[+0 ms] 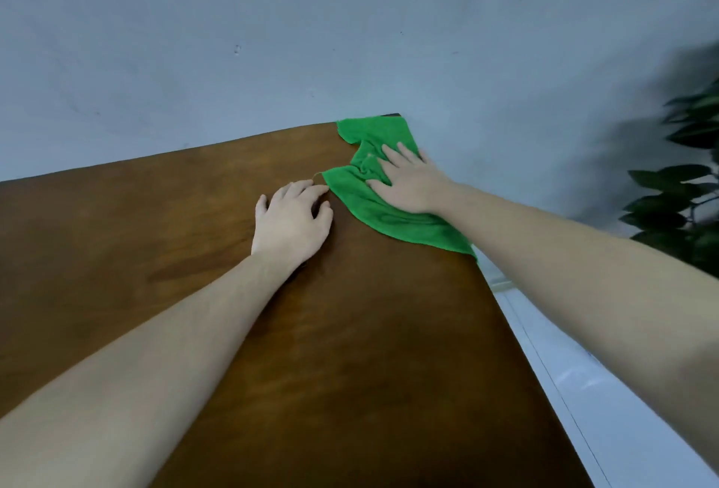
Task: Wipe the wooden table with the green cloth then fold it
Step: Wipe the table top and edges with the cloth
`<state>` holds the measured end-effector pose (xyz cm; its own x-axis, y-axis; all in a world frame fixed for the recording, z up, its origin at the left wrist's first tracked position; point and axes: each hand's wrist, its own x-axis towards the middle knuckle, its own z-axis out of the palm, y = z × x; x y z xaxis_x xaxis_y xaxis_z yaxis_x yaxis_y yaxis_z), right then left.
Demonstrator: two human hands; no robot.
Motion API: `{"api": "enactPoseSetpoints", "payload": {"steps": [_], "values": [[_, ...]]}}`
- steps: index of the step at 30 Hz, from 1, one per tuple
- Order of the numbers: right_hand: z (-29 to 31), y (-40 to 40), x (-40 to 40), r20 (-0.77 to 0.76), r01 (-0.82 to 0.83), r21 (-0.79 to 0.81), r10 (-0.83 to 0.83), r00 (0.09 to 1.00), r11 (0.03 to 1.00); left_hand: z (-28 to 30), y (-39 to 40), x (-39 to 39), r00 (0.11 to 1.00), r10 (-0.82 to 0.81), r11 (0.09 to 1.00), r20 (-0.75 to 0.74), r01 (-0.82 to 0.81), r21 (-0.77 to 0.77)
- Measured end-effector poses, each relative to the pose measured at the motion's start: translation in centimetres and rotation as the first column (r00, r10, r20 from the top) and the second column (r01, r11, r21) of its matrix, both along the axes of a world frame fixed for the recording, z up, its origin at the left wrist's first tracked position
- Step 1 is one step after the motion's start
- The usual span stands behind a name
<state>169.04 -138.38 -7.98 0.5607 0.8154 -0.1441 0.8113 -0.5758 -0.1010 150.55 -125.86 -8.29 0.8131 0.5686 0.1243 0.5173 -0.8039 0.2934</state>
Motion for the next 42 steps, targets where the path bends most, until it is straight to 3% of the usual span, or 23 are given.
{"api": "enactPoseSetpoints", "payload": {"steps": [10,16,21,29,35,42], "values": [[0.1,-10.4,-16.0,0.034,0.038,-0.053,-0.037,0.999,0.998,0.6,-5.1,-8.1,0.939,-0.325,0.945,-0.115,0.327,-0.006],[0.3,-15.3,-25.7,0.019,0.106,-0.067,-0.105,0.994,0.992,1.1,-7.4,-14.1,0.914,-0.4,0.914,0.069,0.403,-0.038],[0.4,-20.3,-31.2,0.006,0.069,0.02,-0.069,0.998,0.997,0.8,-8.2,-16.5,0.896,-0.437,0.899,0.075,0.437,0.018],[-0.5,-23.0,-29.5,0.026,0.306,0.121,-0.311,0.95,0.944,0.3,-8.5,-16.9,0.887,-0.459,0.888,0.044,0.458,0.03],[0.1,-21.3,-25.2,-0.038,0.332,0.061,-0.33,0.943,0.941,0.1,-8.0,-14.3,0.887,-0.459,0.888,0.048,0.457,0.055],[0.0,-16.7,-17.5,-0.174,0.317,0.107,-0.296,0.939,0.943,0.3,-7.4,-7.4,0.915,-0.403,0.914,0.007,0.402,0.051]]}}
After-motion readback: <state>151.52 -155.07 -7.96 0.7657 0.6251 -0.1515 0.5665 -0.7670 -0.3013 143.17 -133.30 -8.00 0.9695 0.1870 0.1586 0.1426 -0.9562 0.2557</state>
